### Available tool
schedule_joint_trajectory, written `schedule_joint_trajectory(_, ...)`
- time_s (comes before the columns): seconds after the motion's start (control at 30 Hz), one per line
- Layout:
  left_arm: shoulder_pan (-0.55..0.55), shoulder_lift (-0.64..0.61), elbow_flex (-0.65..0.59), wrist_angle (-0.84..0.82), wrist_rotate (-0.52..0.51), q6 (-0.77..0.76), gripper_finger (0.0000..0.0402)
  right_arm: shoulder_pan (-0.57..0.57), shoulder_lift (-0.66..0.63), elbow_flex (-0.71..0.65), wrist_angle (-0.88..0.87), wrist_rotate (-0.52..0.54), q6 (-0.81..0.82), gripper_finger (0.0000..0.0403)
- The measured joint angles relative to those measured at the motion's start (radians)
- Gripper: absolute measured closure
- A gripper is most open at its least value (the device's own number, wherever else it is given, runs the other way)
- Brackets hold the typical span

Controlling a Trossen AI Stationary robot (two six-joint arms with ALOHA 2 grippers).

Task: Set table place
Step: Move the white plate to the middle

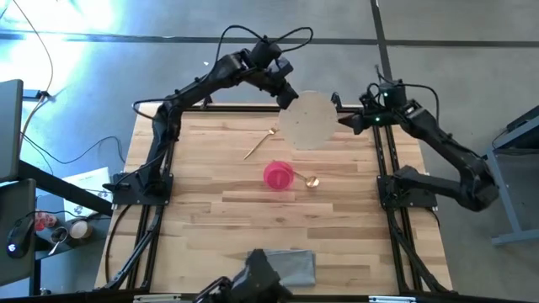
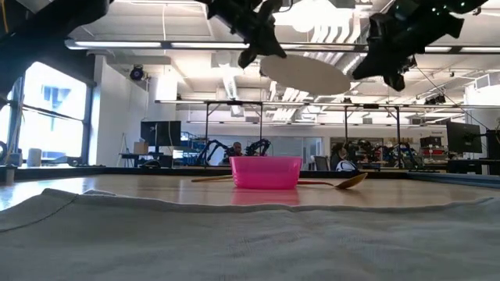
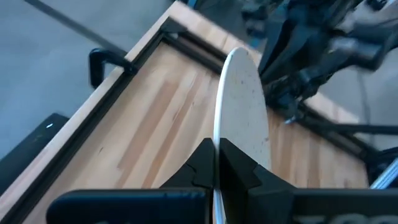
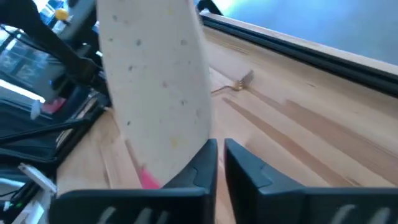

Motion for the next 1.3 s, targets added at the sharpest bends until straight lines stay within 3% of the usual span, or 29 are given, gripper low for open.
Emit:
schedule_joint_trajectory(0.2, -0.050, -0.036, -0.001, -0.090, -0.067, 0.040, 0.0401, 0.013, -0.009, 0.100, -0.067, -0.003, -0.022, 0.0307)
schedule_joint_trajectory(0.37, -0.073, -0.067, 0.000, -0.074, -0.083, 0.037, 0.0401, 0.089, -0.006, 0.125, -0.123, 0.005, -0.032, 0.0268)
schedule_joint_trajectory(0.53, -0.086, -0.089, 0.000, -0.072, -0.099, 0.031, 0.0401, 0.191, -0.004, 0.100, -0.037, 0.075, 0.000, 0.0252)
schedule_joint_trajectory(0.8, -0.133, -0.088, 0.000, -0.067, -0.107, 0.027, 0.0401, 0.232, 0.015, 0.099, -0.030, 0.139, -0.003, 0.0251)
schedule_joint_trajectory(0.97, -0.137, -0.087, 0.000, -0.057, -0.111, 0.020, 0.0401, 0.289, 0.027, 0.099, -0.028, 0.132, 0.012, 0.0270)
schedule_joint_trajectory(1.17, -0.138, -0.087, 0.000, -0.074, -0.108, 0.013, 0.0401, 0.348, 0.027, 0.099, -0.029, 0.120, 0.062, 0.0383)
schedule_joint_trajectory(1.3, -0.146, -0.087, 0.000, -0.091, -0.111, 0.014, 0.0401, 0.381, 0.027, 0.099, -0.034, 0.120, 0.097, 0.0391)
